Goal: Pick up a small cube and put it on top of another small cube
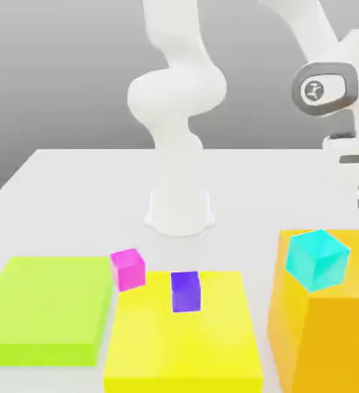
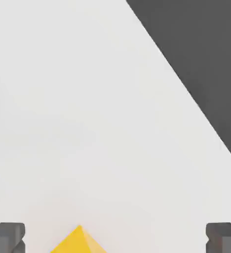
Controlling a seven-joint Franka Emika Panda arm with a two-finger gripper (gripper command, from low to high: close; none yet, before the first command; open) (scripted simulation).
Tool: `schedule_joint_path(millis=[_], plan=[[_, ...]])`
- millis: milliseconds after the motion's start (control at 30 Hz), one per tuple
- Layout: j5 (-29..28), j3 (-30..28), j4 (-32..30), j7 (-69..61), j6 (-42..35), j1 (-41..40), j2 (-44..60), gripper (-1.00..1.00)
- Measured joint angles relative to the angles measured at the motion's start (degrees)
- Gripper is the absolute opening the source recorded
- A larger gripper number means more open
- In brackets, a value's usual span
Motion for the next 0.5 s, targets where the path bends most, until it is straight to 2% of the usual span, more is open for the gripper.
schedule_joint_path(millis=[233, 500], plan=[[3.6, -1.7, -8.3, -15.2, 2.1, 2.1, 5.0, 0.00], [1.7, -4.2, -6.1, -14.8, 14.4, 4.2, 20.4, 0.00]])
